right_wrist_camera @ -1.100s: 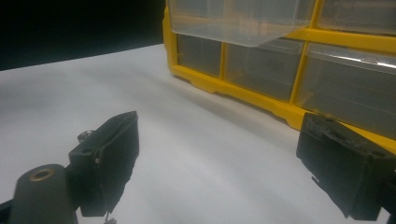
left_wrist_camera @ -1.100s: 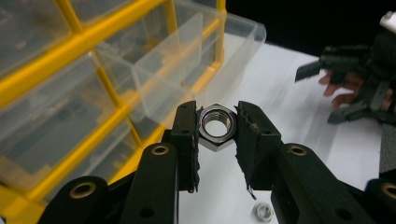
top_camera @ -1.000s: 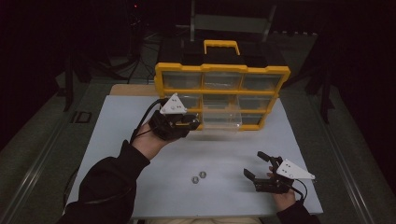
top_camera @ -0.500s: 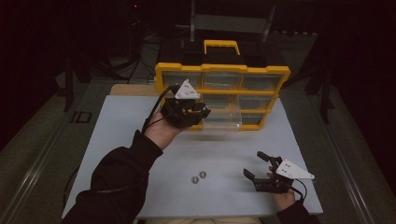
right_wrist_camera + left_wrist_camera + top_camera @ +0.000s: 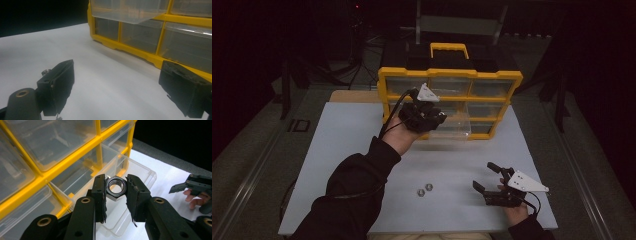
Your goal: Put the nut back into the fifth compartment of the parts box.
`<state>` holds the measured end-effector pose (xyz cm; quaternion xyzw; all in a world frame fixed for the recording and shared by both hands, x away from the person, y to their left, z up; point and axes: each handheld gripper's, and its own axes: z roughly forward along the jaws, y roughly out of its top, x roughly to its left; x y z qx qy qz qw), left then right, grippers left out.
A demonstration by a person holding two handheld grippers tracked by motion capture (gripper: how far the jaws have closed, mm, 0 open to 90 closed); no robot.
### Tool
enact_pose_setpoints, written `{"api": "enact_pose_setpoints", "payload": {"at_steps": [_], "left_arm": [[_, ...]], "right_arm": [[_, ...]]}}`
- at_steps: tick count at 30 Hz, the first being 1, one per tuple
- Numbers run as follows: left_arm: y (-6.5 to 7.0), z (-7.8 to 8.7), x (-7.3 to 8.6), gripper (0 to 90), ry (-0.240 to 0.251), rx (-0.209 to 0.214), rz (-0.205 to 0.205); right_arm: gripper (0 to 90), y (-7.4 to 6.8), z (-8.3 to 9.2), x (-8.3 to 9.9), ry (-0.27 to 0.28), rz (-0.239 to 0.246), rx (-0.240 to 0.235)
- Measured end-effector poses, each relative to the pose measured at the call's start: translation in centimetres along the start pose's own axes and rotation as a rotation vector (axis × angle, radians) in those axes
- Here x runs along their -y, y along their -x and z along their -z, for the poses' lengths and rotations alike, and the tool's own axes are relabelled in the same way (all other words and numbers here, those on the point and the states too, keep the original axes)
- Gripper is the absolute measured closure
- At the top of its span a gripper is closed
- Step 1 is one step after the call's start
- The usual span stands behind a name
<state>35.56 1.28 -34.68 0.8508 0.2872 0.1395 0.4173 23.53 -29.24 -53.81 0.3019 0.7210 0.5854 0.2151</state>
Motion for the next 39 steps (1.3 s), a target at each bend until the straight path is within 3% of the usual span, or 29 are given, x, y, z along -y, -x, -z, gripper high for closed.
{"api": "enact_pose_setpoints", "payload": {"at_steps": [7, 9, 18, 28, 29, 34, 39], "left_arm": [[-0.2, -1.4, 0.1, 69.1, -0.033, 0.013, 0.020], [-0.4, -2.4, 0.2, 69.1, -0.081, 0.014, 0.035], [-1.0, -3.6, 0.6, 69.0, -0.163, 0.011, 0.072], [-1.1, -4.4, 0.5, 68.5, -0.209, 0.013, 0.056], [-1.2, -4.4, 0.4, 67.2, -0.202, 0.023, 0.062], [-1.1, -3.8, -0.3, 43.2, -0.165, 0.012, 0.077], [-0.8, -3.2, -0.7, 24.6, -0.166, -0.009, 0.076]], "right_arm": [[13.1, 0.0, 0.0, 0.0, 0.000, 0.001, -0.002], [13.1, 0.0, 0.0, 0.0, -0.001, 0.001, -0.002], [13.1, 0.0, 0.0, 0.0, -0.002, 0.003, -0.005], [13.1, 0.1, 0.0, 0.0, -0.005, 0.001, -0.006], [13.1, 0.1, 0.0, 0.0, -0.005, 0.000, -0.007], [13.1, 0.1, -0.1, 0.1, -0.005, -0.005, -0.008], [13.1, 0.1, 0.0, 0.0, -0.005, -0.005, -0.007]]}}
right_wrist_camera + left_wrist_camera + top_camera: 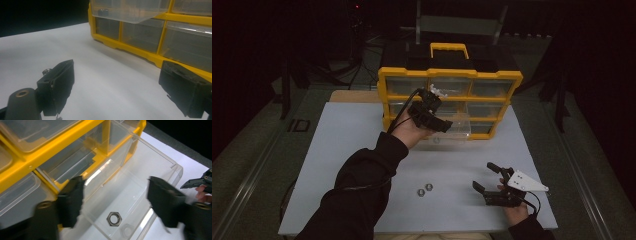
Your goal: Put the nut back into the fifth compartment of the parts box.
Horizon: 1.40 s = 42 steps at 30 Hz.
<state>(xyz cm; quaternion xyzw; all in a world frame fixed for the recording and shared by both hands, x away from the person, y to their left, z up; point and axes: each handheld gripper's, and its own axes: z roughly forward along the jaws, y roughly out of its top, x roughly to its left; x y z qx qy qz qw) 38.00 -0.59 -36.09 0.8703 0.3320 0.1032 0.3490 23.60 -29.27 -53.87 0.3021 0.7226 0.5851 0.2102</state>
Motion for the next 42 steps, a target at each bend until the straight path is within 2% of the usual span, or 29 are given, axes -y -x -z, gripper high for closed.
{"api": "enact_pose_setpoints", "payload": {"at_steps": [3, 11, 22, 28, 32, 35, 40, 42], "left_arm": [[0.0, 0.3, 0.0, 14.7, 0.002, -0.006, 0.008], [0.3, 1.3, 0.6, 1.6, 0.005, 0.020, -0.012], [0.3, 2.8, 2.1, 0.2, 0.044, 0.031, -0.025], [0.4, 3.7, 4.0, 0.2, 0.045, 0.049, -0.032], [0.5, 3.8, 4.8, 0.3, 0.055, 0.060, -0.040], [0.8, 3.7, 6.0, 0.3, 0.051, 0.068, -0.068], [1.1, 3.9, 6.9, 0.3, 0.070, 0.080, -0.069], [1.3, 3.7, 7.7, 0.3, 0.069, 0.094, -0.074]], "right_arm": [[13.1, 0.0, 0.0, 0.0, 0.000, 0.000, 0.000], [13.1, 0.0, -0.1, 0.0, 0.000, 0.004, 0.000], [13.1, 0.0, -0.1, -0.1, 0.001, 0.006, 0.000], [13.1, 0.0, -0.1, -0.1, 0.002, 0.009, 0.001], [13.1, -0.1, -0.1, -0.1, 0.002, 0.010, -0.001], [13.1, -0.1, -0.1, -0.1, 0.002, 0.012, -0.001], [13.1, -0.1, -0.1, -0.1, -0.002, 0.011, -0.002], [13.1, -0.1, -0.1, -0.1, -0.001, 0.010, -0.002]]}}
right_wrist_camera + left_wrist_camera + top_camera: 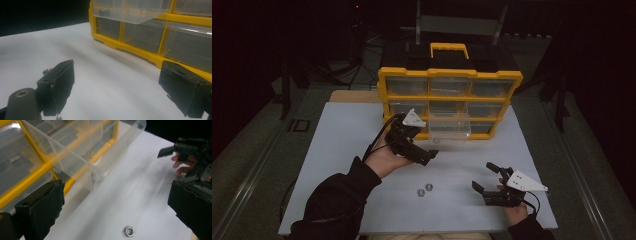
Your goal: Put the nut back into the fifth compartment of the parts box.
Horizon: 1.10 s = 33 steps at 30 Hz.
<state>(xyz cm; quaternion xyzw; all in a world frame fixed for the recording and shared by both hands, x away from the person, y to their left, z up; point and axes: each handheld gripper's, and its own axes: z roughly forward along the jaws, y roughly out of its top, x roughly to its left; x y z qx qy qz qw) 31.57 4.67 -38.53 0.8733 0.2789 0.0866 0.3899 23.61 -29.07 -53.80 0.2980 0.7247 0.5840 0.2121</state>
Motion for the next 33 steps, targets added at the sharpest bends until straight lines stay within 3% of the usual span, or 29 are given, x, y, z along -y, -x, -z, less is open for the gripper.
{"api": "enact_pose_setpoints", "payload": {"at_steps": [12, 13, 20, 23, 24, 33], "left_arm": [[0.8, -1.0, 3.2, 0.3, -0.003, 0.032, -0.003], [1.0, -1.5, 4.0, 0.3, -0.010, 0.040, -0.002], [1.4, -2.7, 6.0, 0.3, -0.038, 0.068, -0.005], [1.5, -2.9, 6.2, 0.3, -0.039, 0.069, -0.005], [1.8, -3.3, 6.8, 0.3, -0.056, 0.083, -0.021], [2.5, -4.9, 8.8, 0.9, -0.098, 0.128, -0.044]], "right_arm": [[13.1, 0.0, 0.0, 0.0, -0.001, 0.002, -0.002], [13.1, 0.0, 0.0, 0.0, 0.001, 0.003, -0.001], [13.2, 0.0, 0.0, 0.0, 0.000, 0.004, -0.001], [13.1, 0.0, 0.0, 0.0, -0.001, 0.001, -0.002], [13.1, 0.0, 0.0, 0.0, -0.002, 0.001, -0.003], [13.1, 0.0, 0.0, 0.0, -0.002, -0.001, -0.003]]}}
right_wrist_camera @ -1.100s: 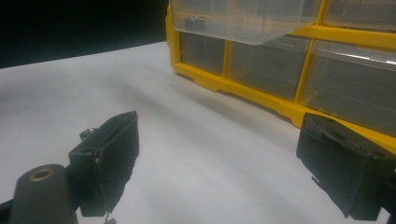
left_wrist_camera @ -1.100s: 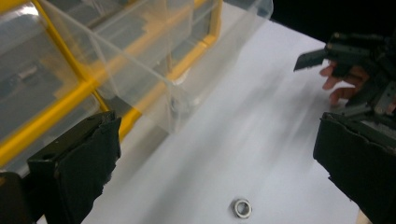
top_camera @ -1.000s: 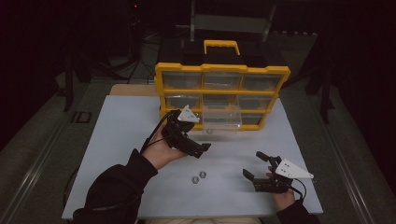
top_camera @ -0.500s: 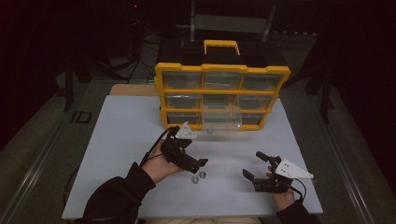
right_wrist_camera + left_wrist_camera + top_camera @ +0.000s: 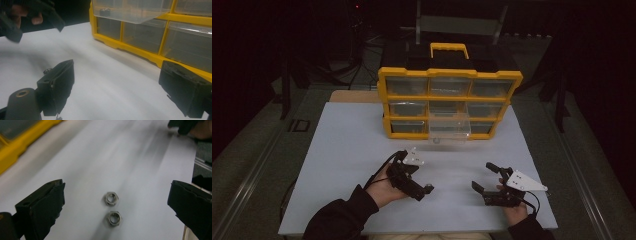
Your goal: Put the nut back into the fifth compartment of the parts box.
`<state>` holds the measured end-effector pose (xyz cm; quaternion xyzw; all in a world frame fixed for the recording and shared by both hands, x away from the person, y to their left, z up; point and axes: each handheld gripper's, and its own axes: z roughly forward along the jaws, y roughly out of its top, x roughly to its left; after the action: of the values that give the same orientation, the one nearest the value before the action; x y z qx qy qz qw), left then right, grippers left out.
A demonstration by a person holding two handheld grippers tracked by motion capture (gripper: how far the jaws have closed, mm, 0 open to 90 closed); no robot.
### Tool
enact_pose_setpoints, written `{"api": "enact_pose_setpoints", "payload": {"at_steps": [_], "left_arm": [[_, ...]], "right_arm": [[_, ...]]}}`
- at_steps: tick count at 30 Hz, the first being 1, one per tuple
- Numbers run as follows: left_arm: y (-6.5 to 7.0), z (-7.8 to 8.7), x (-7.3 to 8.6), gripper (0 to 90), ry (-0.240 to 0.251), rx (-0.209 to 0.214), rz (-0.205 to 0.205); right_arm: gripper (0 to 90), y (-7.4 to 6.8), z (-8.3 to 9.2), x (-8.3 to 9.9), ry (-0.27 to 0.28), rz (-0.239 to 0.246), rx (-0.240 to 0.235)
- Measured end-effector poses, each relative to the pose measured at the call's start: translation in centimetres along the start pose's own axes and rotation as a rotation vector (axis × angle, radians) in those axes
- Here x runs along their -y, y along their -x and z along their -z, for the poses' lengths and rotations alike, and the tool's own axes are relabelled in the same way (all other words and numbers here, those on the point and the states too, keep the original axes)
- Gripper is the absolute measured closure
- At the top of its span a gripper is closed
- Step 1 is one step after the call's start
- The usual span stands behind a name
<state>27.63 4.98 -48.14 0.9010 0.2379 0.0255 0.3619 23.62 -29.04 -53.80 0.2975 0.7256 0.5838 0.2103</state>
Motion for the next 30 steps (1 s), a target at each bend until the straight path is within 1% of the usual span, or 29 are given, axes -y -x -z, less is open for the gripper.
{"api": "enact_pose_setpoints", "payload": {"at_steps": [2, 5, 6, 7, 8, 9, 10, 11, 13, 14, 17, 19, 20, 21, 23, 24, 27, 30], "left_arm": [[0.2, -0.6, 0.6, 2.6, -0.021, 0.015, -0.010], [0.3, -0.9, 1.0, 6.5, -0.032, 0.023, -0.020], [0.4, -1.2, 1.3, 8.0, -0.042, 0.031, -0.027], [0.4, -1.2, 1.3, 10.1, -0.042, 0.031, -0.027], [0.4, -1.5, 1.6, 12.2, -0.055, 0.040, -0.034], [0.4, -1.5, 1.6, 14.0, -0.055, 0.040, -0.034], [0.4, -1.7, 1.8, 14.7, -0.074, 0.050, -0.046], [0.4, -1.8, 2.0, 17.8, -0.079, 0.048, -0.059], [0.5, -1.9, 2.1, 23.9, -0.083, 0.050, -0.062], [0.5, -2.0, 2.3, 27.3, -0.094, 0.049, -0.080], [0.4, -2.3, 2.5, 36.5, -0.105, 0.044, -0.086], [0.4, -2.7, 2.7, 42.0, -0.129, 0.036, -0.098], [0.3, -2.9, 2.8, 42.6, -0.138, 0.032, -0.100], [0.3, -3.1, 2.9, 45.8, -0.148, 0.036, -0.109], [0.3, -3.3, 3.0, 48.9, -0.151, 0.034, -0.107], [0.2, -3.6, 3.1, 49.9, -0.166, 0.031, -0.115], [0.1, -3.9, 3.2, 54.4, -0.175, 0.035, -0.116], [0.1, -4.3, 3.3, 58.8, -0.181, 0.026, -0.122]], "right_arm": [[13.1, 0.0, 0.0, 0.0, 0.000, -0.001, 0.000], [13.1, 0.0, 0.0, 0.0, -0.001, 0.001, -0.001], [13.1, 0.0, 0.0, 0.0, 0.000, 0.000, -0.001], [13.1, 0.0, 0.0, 0.0, 0.000, 0.000, -0.001], [13.1, 0.0, 0.0, 0.0, -0.001, 0.000, -0.001], [13.1, 0.0, 0.0, 0.0, -0.001, 0.000, -0.001], [13.1, 0.0, 0.0, 0.0, -0.001, -0.001, -0.003], [13.1, 0.0, 0.0, 0.0, -0.002, -0.002, -0.005], [13.1, 0.0, 0.0, 0.0, -0.003, -0.001, -0.005], [13.1, 0.0, -0.1, 0.0, -0.004, -0.004, -0.006], [13.1, 0.0, -0.1, 0.0, -0.004, -0.003, -0.007], [13.1, 0.0, -0.1, 0.0, -0.003, -0.001, -0.006], [13.1, 0.0, 0.0, 0.0, -0.003, -0.003, -0.007], [13.1, 0.0, 0.0, 0.0, -0.002, -0.002, -0.006], [13.1, 0.0, 0.0, 0.0, -0.003, -0.001, -0.006], [13.1, 0.0, 0.0, 0.0, -0.004, -0.003, -0.007], [13.1, 0.0, -0.1, 0.0, -0.002, -0.002, -0.007], [13.1, 0.0, 0.0, 0.0, -0.003, -0.002, -0.006]]}}
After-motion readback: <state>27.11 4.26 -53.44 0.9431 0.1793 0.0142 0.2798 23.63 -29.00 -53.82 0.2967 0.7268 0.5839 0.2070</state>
